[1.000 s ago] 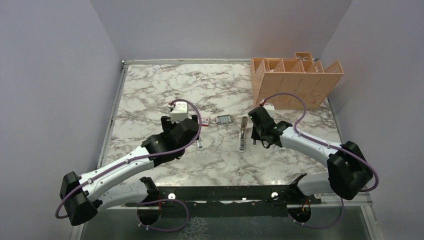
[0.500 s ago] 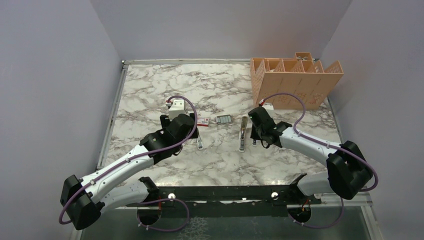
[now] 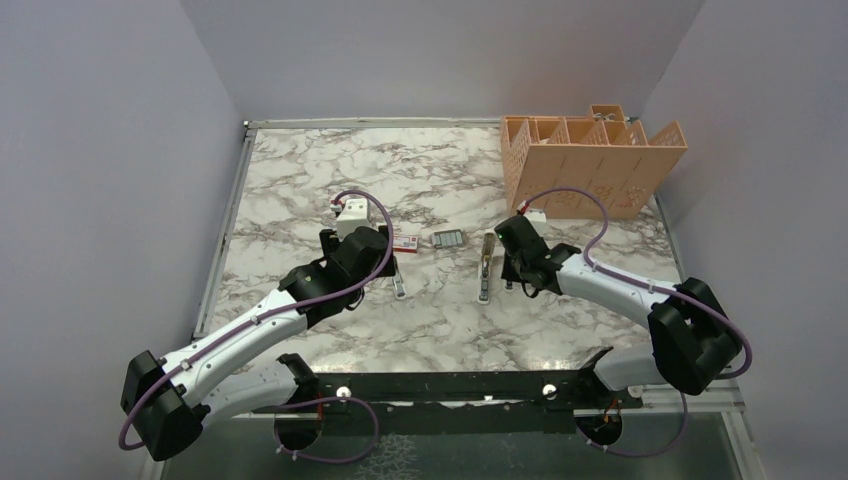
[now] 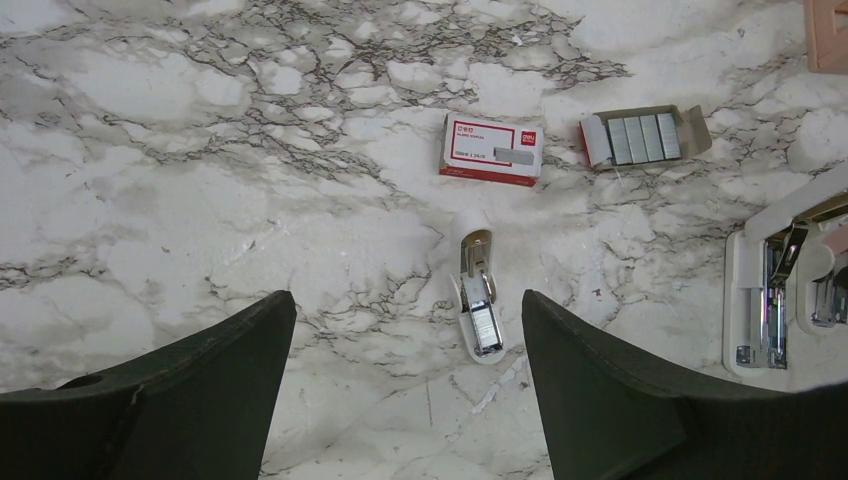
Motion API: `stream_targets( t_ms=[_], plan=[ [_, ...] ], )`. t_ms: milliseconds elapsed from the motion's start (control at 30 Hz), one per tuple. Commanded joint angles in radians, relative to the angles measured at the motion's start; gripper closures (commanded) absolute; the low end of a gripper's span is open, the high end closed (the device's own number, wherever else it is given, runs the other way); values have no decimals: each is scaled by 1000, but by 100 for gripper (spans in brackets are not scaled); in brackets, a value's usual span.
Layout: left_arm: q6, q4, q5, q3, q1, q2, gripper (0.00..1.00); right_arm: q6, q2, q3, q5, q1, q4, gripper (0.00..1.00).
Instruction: Load the staples into the stapler
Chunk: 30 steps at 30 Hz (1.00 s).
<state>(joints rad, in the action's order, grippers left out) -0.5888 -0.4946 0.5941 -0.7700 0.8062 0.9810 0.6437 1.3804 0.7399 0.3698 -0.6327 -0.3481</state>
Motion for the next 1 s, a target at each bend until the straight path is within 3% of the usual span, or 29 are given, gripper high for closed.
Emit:
stream_targets(
  t_ms=[0, 967],
  plan=[
    [4, 25, -17, 9, -6, -1, 16, 17, 12, -11, 47, 8, -17, 76],
    [7, 25, -17, 18, -12, -13, 16, 39, 27, -23, 3, 8, -29, 76]
  ],
)
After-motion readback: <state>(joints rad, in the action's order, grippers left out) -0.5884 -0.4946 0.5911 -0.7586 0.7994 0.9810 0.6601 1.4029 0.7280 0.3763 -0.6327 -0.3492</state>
